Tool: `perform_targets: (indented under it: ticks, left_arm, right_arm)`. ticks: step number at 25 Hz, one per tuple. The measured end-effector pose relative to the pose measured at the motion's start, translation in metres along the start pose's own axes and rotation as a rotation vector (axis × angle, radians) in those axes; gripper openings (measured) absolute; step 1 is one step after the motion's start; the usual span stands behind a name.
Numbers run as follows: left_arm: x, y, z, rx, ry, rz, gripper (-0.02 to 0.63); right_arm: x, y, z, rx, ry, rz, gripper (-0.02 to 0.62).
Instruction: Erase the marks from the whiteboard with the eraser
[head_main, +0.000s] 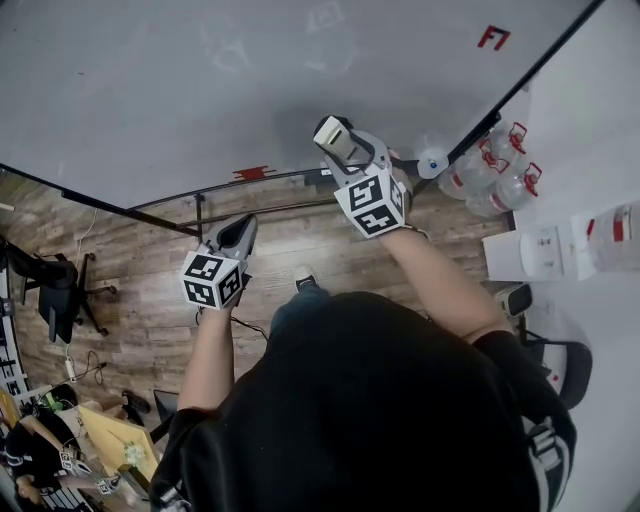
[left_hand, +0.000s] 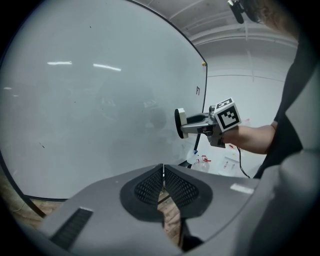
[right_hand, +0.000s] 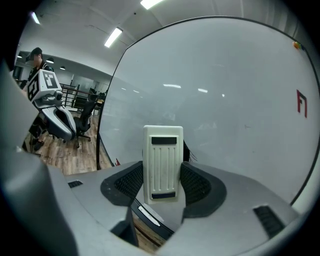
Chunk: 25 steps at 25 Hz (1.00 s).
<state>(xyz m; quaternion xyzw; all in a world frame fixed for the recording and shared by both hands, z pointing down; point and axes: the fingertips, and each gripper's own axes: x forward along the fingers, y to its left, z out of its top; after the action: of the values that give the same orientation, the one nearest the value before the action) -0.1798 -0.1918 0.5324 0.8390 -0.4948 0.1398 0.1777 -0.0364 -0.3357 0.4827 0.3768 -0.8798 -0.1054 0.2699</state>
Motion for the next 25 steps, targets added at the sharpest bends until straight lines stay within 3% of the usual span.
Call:
perform_targets:
  ticks: [25]
  left_arm:
    - [-0.009, -0.065, 0.009, 0.042, -0.029, -0.023, 0.02]
  right_arm:
    - [-0.097, -0.069, -0.065, 0.14, 0.009, -0.116, 0.229]
